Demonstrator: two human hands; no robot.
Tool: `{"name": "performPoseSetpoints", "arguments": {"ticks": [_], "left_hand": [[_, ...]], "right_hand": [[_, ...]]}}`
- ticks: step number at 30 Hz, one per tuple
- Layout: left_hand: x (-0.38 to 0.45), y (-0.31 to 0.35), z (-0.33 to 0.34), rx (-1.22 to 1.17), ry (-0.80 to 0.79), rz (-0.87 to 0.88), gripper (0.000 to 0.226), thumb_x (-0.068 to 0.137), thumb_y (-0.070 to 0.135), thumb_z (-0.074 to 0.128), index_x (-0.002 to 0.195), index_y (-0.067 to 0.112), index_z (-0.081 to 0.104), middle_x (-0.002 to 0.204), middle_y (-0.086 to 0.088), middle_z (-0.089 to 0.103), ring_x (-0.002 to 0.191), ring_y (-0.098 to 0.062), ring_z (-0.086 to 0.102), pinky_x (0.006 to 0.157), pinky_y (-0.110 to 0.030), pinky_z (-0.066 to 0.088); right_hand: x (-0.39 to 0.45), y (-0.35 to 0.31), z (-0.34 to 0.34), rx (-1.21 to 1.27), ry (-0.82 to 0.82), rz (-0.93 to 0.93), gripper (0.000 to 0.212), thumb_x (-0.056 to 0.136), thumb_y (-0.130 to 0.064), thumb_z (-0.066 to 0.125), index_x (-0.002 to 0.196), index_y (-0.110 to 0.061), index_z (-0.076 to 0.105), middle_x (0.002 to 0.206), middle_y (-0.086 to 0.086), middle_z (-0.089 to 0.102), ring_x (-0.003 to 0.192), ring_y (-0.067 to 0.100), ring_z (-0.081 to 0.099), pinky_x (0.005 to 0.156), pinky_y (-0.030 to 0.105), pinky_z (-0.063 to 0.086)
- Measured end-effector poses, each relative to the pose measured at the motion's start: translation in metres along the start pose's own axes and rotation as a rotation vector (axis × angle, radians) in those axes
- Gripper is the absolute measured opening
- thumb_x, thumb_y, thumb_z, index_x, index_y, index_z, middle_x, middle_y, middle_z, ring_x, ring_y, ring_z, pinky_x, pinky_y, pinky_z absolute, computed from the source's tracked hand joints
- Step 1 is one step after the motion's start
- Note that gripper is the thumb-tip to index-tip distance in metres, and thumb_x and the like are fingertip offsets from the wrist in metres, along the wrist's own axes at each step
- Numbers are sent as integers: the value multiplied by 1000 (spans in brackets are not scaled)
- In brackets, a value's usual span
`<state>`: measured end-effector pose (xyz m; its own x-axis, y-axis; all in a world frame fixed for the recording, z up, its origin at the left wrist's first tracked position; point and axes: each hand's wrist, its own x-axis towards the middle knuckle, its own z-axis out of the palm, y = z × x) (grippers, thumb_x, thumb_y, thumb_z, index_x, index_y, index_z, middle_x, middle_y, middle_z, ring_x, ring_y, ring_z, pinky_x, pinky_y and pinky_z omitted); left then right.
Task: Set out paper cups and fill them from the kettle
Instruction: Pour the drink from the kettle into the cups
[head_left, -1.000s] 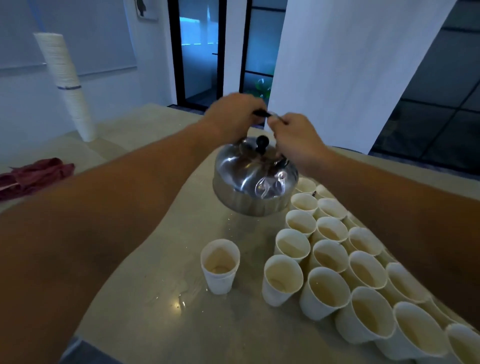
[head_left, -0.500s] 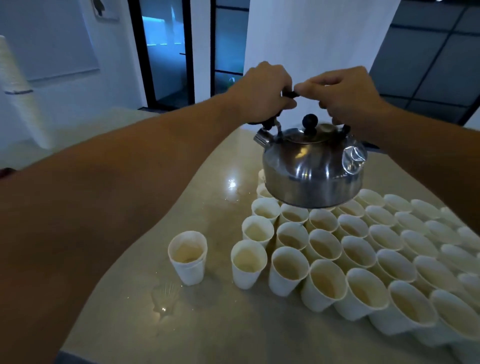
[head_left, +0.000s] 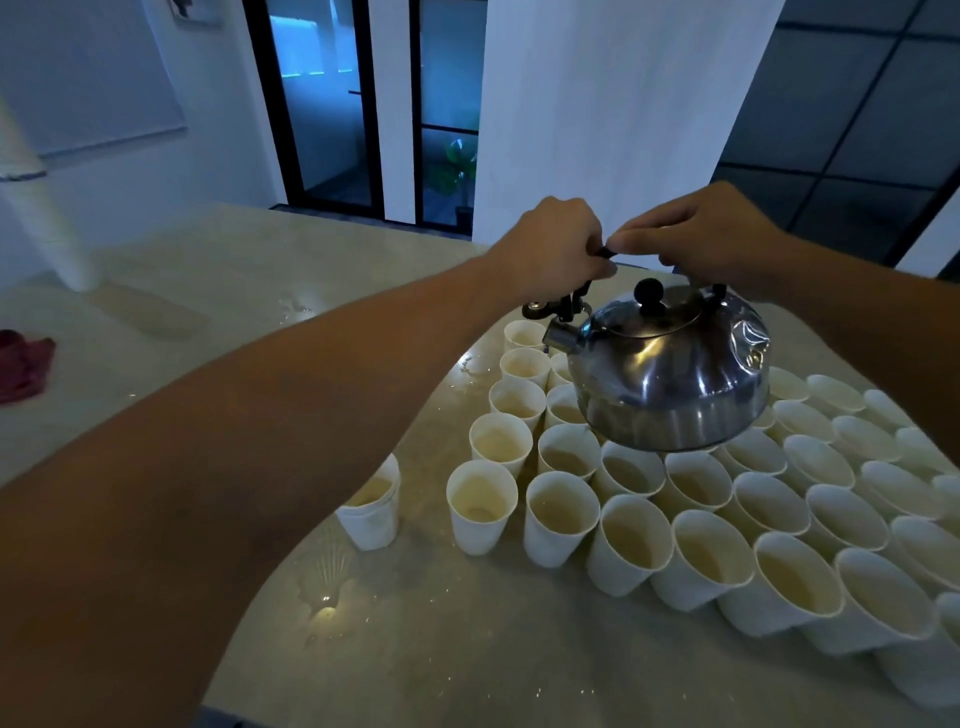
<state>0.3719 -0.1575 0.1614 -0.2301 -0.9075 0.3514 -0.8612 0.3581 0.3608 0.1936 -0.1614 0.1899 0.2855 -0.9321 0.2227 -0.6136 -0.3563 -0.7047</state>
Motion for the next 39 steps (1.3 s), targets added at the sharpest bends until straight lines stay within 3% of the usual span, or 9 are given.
{"name": "performPoseSetpoints", "arguments": {"ticks": [3,5,7,12,14,17,21,30,39], "left_hand": [[-8,3,-1,-30,-2,0,27,88,38,71,90,11,74,73,-2,65,56,-8,52,55,-23,41],[-13,5,-3,-51,-5,-3,27,87,37,72,89,10,74,77,-5,70,57,-10,59,64,-29,52],[-20,7,-3,-74,-17,-9,27,87,36,72,88,9,74,78,-6,72,57,-15,66,69,-31,57],[-36,4,-7,-200,-79,-63,25,87,31,74,89,6,73,77,-6,73,54,-17,70,59,-26,58],[-41,5,-8,-233,-91,-79,23,87,30,74,87,7,72,77,-6,73,54,-17,71,59,-27,59],[-47,3,-10,-281,-113,-110,22,88,29,74,86,7,73,78,-7,74,56,-18,72,56,-23,58],[-53,2,-11,-318,-135,-132,22,87,29,74,88,7,73,81,-6,75,60,-20,73,62,-26,61],[-57,2,-11,-353,-150,-140,17,87,31,75,84,14,72,85,-6,74,62,-20,73,66,-30,62],[-56,3,-10,-350,-142,-130,15,87,31,75,83,17,71,85,-5,73,60,-19,73,63,-29,61]], "right_hand": [[-3,4,-1,15,-32,-8,20,74,-43,83,89,-29,81,55,-7,58,53,6,44,48,24,37],[-5,6,-2,19,-52,-22,19,76,-39,82,91,-27,80,48,-9,52,44,4,40,48,24,34],[-8,5,-1,15,-74,-41,18,75,-40,83,89,-29,81,53,-2,53,46,6,38,50,25,34],[-15,-2,4,-31,-123,-106,13,74,-44,82,85,-36,80,66,10,59,60,19,42,55,29,36],[-17,-5,5,-46,-148,-128,12,75,-43,82,85,-37,80,62,8,58,57,19,39,53,28,35],[-19,-11,6,-93,-178,-138,14,78,-40,80,90,-33,80,48,-5,54,43,6,36,50,24,33],[-22,-18,8,-136,-209,-148,15,80,-37,78,93,-30,79,44,-8,53,38,7,33,47,23,32],[-20,-18,8,-117,-229,-124,18,76,-40,81,91,-31,80,46,-5,53,42,11,32,46,22,31],[-21,-15,8,-78,-231,-138,17,73,-42,81,88,-33,80,60,13,58,61,28,37,49,26,33]]}}
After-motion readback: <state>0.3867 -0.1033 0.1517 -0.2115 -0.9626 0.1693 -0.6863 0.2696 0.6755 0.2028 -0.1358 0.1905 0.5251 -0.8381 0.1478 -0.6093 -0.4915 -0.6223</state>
